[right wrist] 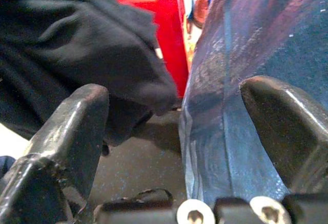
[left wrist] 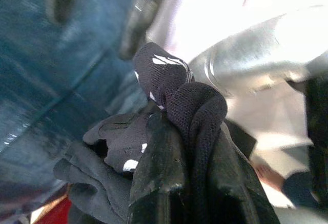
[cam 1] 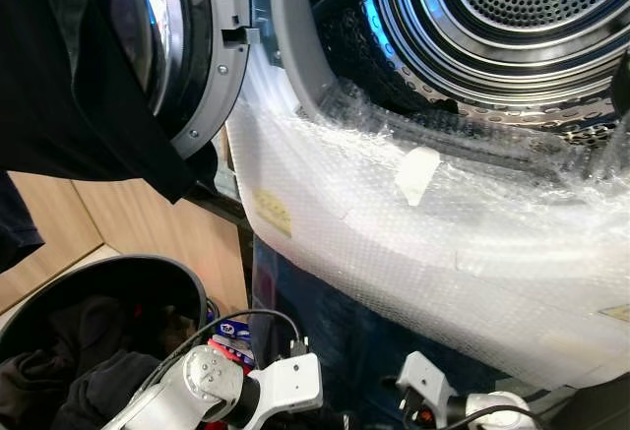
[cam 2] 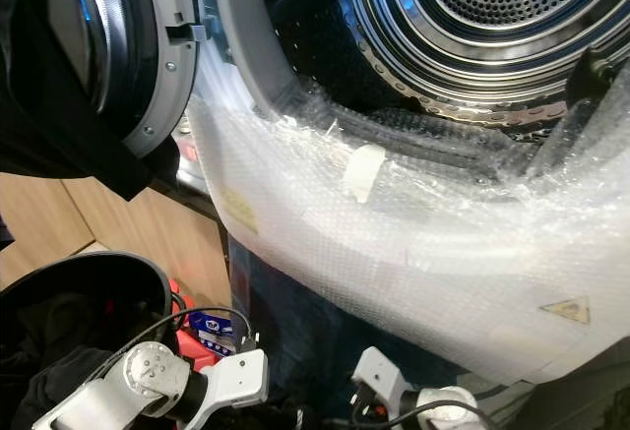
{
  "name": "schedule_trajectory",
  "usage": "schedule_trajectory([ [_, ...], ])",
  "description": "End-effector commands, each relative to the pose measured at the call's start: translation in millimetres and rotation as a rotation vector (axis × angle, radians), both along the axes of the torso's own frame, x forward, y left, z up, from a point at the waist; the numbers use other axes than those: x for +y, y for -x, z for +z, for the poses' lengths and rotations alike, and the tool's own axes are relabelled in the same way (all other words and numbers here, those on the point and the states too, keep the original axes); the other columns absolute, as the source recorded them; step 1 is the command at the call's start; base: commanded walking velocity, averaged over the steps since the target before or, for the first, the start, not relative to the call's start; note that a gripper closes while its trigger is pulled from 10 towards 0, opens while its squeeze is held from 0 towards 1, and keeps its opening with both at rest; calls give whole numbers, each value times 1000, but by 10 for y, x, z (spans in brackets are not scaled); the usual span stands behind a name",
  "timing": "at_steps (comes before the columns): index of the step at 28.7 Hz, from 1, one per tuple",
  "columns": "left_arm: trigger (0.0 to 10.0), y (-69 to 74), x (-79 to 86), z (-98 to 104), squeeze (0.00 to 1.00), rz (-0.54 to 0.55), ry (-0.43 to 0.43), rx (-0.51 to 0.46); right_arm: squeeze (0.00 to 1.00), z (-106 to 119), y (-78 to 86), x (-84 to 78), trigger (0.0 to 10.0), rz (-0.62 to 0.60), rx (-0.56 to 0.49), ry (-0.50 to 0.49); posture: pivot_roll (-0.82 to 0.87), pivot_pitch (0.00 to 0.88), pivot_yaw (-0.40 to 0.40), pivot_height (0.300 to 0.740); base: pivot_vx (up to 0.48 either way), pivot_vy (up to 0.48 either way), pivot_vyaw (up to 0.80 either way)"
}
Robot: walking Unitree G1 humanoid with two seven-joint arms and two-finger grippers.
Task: Clothes washing
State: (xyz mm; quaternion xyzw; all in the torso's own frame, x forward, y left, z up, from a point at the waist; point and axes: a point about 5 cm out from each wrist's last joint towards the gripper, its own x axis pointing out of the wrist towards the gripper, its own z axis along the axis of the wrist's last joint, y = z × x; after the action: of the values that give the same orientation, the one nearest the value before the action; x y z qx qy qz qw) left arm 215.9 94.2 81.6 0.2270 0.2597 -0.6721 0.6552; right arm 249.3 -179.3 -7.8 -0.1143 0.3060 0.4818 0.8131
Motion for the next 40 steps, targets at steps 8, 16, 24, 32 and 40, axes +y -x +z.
schedule_trajectory([
  [8, 0, -119, 81, -36, 0, 21, -124, -116, 1000, 4, 37, -9, 10000, 44, 26, -38, 177, 3, -12, 740, 0, 0, 0],
  [16, 0, -312, 37, -18, 0, 153, -59, -193, 1000, 83, 63, -5, 10000, 125, 69, -135, 176, 5, -18, 740, 0, 0, 0],
  [24, 0, -354, -165, 56, 0, 167, 44, -202, 1000, 37, 114, 133, 10000, 155, 82, -159, 186, 0, -38, 740, 0, 0, 0],
  [32, 0, -409, -249, 109, 0, 183, 91, -218, 0, 23, -8, 330, 10000, 29, 53, -192, 183, 0, -33, 740, 0, 0, 0],
  [40, 0, -581, -312, 278, 0, 240, 151, -309, 0, 46, 48, 382, 10000, 102, 108, -264, 182, 0, -38, 740, 0, 0, 0],
])
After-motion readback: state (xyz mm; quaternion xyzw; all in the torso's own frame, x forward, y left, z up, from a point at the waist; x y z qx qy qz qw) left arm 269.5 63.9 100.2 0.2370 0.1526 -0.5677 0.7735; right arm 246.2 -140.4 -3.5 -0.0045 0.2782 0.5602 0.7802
